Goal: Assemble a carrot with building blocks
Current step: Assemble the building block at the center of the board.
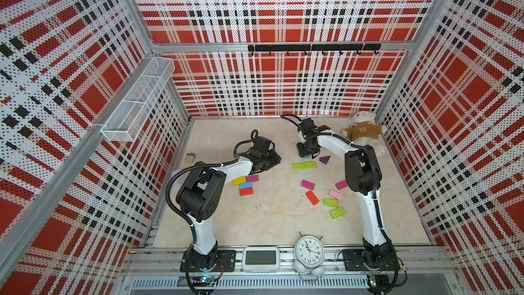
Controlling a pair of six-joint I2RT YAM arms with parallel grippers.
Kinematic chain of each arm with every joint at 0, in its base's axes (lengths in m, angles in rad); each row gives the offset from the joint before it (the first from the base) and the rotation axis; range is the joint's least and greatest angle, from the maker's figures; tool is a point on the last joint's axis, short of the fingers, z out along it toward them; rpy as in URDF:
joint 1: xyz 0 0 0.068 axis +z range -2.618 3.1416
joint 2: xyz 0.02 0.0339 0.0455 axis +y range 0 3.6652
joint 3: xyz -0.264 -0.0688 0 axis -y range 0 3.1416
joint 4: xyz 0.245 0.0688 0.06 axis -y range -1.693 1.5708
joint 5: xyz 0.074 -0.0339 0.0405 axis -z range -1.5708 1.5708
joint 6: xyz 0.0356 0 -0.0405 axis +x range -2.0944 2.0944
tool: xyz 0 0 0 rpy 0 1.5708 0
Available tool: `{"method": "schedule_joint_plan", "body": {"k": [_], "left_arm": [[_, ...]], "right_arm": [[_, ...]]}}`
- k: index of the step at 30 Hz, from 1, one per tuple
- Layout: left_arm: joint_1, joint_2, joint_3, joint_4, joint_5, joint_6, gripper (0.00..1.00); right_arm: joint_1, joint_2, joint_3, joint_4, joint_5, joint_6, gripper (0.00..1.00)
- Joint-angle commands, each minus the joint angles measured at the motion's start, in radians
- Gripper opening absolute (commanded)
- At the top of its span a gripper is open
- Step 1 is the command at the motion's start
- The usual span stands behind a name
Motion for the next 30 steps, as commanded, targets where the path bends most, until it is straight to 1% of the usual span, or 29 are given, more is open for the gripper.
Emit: {"method": "schedule_joint_plan", "body": {"k": [1,4,9,12,20,30], "left_arm": [[0.008,-0.026,-0.012,0.029,0.011,-0.007,0.44],[0.008,-0.023,-0.013,0.034,0.015,-0.010,0.44],[0.008,-0.023,-0.018,0.037,0.014,-0.013,0.44],[0.009,-0.025,-0.021,0.039,0.017,-0.014,0.44],[0.012,-0.036,-0.037,0.040,0.016,-0.015,0.44],[0.022,-0.053,-0.056,0.043,0.014,-0.013,0.44]], "right_arm": [[0.006,0.017,0.017,-0.007,0.032,-0.011,0.52],[0.006,0.020,0.015,-0.007,0.040,-0.011,0.49],[0.009,0.024,0.017,0.000,0.038,-0.003,0.40],[0.014,0.029,0.024,0.002,0.031,0.001,0.37],[0.041,0.049,0.058,0.004,0.013,0.015,0.35],[0.083,0.106,0.163,-0.025,-0.014,0.021,0.35]]}}
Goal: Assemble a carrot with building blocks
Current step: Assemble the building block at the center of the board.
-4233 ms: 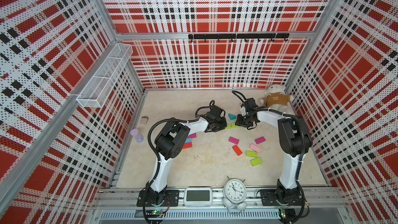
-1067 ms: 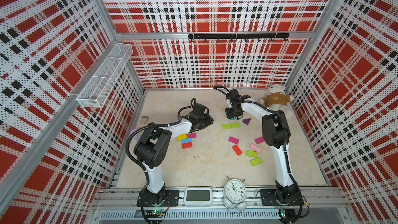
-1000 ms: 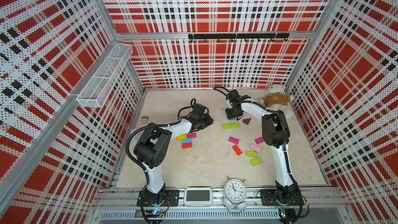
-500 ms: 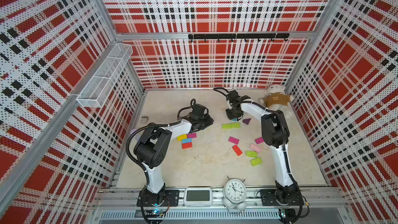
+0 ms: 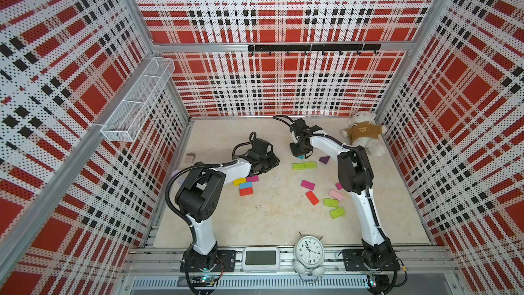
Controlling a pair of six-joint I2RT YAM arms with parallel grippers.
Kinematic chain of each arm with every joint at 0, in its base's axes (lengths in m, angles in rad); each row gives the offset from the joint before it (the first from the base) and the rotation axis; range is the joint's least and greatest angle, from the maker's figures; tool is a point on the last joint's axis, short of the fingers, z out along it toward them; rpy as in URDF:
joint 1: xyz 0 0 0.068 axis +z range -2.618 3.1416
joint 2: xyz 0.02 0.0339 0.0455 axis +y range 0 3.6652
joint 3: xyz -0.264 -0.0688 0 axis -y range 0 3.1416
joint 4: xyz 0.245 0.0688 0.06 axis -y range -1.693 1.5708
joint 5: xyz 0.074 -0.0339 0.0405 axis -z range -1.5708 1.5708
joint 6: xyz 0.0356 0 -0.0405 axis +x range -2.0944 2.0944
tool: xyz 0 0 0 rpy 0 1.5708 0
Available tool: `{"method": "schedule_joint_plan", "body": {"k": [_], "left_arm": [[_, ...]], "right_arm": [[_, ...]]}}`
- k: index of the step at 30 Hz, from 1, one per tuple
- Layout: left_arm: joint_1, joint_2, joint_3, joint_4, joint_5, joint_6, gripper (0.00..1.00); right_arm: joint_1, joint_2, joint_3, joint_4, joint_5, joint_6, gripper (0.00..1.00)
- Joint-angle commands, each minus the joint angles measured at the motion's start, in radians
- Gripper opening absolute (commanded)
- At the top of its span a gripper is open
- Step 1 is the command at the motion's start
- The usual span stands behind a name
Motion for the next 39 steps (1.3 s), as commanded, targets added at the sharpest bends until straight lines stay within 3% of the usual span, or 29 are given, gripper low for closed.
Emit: {"method": "schedule_joint_plan", "body": {"k": [1,32,39], "left_arm": [[0.010,-0.042,-0.014,0.020,-0.004,-0.009,0.44],[0.011,-0.070,-0.057,0.037,-0.002,-0.011,0.44],[0.010,-0.069,-0.062,0.044,0.000,-0.014,0.44]], "right_arm": [[0.020,0.025,0.044,-0.013,-0.015,0.005,0.35],[0.084,-0.016,-0.016,-0.007,-0.021,0.023,0.36],[0.090,-0.033,-0.032,-0.004,-0.013,0.025,0.42]]}}
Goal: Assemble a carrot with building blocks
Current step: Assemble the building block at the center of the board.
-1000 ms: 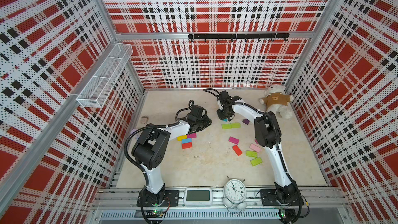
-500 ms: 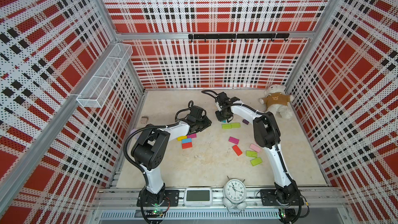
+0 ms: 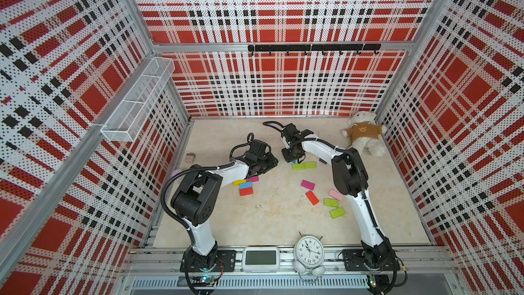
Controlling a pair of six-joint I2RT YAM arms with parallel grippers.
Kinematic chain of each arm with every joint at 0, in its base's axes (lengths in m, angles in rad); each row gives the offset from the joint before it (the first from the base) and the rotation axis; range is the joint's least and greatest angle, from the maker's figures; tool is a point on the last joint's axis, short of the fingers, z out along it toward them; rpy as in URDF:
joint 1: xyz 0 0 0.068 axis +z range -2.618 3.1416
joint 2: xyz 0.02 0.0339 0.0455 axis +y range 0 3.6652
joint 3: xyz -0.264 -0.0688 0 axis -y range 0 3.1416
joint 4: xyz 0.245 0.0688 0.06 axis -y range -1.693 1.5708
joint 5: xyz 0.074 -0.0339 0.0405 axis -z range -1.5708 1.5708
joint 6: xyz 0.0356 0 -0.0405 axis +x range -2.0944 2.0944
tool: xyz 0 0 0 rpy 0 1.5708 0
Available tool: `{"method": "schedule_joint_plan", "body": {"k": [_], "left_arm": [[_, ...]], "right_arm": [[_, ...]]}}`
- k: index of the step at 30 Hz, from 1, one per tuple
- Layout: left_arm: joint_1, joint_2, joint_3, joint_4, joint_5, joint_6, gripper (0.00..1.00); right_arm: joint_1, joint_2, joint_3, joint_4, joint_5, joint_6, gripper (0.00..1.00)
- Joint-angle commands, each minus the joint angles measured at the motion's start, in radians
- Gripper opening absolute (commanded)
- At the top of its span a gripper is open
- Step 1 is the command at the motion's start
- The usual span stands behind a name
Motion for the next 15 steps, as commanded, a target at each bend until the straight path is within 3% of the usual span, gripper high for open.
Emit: {"method": "schedule_joint_plan", "body": {"k": [1,15], "left_arm": [[0.003,-0.027,-0.014,0.024,0.001,-0.013,0.44],[-0.001,-0.036,-0.026,0.031,0.000,-0.016,0.44]], "right_arm": [[0.007,-0.041,-0.018,0.006,0.005,0.007,0.43],[0.021,-0.076,-0.040,0.006,0.016,0.004,0.47]]}}
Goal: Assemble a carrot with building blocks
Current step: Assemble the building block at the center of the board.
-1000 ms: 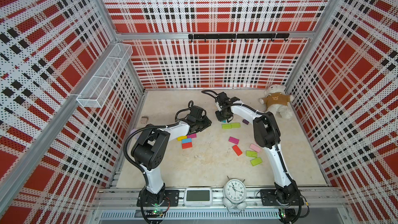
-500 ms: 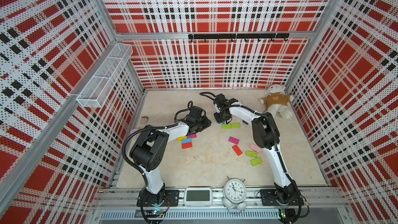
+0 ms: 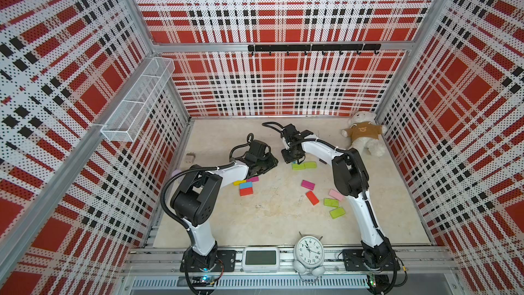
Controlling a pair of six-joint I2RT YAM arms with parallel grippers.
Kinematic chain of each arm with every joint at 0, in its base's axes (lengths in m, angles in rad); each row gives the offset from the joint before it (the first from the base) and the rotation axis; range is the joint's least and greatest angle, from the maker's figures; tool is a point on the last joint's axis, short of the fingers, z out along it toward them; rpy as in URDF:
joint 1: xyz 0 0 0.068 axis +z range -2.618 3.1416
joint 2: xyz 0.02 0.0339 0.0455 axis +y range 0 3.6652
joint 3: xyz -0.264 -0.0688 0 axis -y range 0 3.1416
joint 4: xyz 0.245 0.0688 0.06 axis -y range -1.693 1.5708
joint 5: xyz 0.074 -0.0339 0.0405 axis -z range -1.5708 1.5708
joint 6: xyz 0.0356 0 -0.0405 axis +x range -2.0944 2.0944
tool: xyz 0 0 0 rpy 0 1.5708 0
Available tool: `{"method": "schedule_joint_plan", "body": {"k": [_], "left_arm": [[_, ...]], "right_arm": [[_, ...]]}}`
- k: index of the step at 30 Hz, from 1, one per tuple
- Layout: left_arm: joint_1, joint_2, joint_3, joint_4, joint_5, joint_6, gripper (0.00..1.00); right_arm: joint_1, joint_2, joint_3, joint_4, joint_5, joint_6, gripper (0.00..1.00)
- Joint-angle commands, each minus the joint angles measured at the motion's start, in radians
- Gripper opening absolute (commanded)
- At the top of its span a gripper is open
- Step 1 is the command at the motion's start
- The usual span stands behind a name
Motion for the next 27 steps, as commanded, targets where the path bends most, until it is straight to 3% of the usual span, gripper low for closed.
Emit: {"method": "schedule_joint_plan", "body": {"k": [1,11,18,21,27], "left_arm": [[0.000,-0.031,-0.018,0.022,-0.001,-0.015,0.44],[-0.004,-0.038,-0.021,0.022,-0.002,-0.015,0.44],[-0.006,-0.034,-0.006,0.022,-0.001,-0.012,0.44],[-0.009,-0.024,0.007,0.022,0.005,-0.011,0.44],[-0.011,-0.010,0.033,0.022,0.015,-0.009,0.44]], "right_arm": [[0.010,-0.060,-0.020,0.004,0.012,0.005,0.48],[0.018,-0.082,-0.033,0.008,0.032,0.005,0.49],[0.012,-0.146,-0.028,0.020,0.069,0.031,0.64],[-0.004,-0.205,-0.049,0.033,0.046,0.053,0.70],[-0.115,-0.357,-0.205,0.098,-0.070,0.156,0.72]]}}
